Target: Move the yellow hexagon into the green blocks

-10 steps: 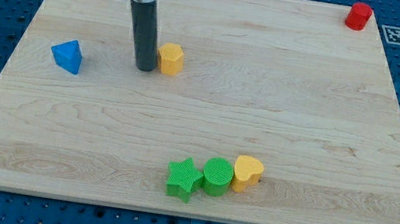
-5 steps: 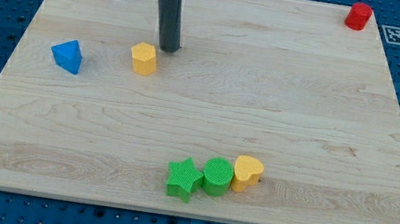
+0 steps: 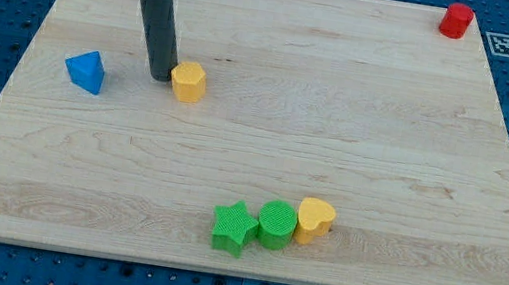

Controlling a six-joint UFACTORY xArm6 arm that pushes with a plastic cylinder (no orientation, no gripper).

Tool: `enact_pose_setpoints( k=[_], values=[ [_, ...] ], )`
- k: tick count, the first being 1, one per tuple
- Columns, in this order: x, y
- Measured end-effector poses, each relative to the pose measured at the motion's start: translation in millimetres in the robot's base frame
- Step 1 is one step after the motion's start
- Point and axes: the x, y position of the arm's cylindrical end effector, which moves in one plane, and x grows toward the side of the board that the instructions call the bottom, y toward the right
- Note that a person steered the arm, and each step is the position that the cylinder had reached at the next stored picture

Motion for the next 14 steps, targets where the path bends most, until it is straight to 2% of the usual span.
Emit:
enact_pose_setpoints(
  k=[2,3,4,5,6,7,8,9,10,14],
  values=[
    [3.0,-2.4],
    [-9.4,40.2],
    [22.7,44.7],
    [27.1,44.8],
    [25.8,76.1],
    [42.5,76.1],
    [40.5,80.2],
    [26.6,121.4],
    [64.8,126.3],
    [69.4,104.5]
  ],
)
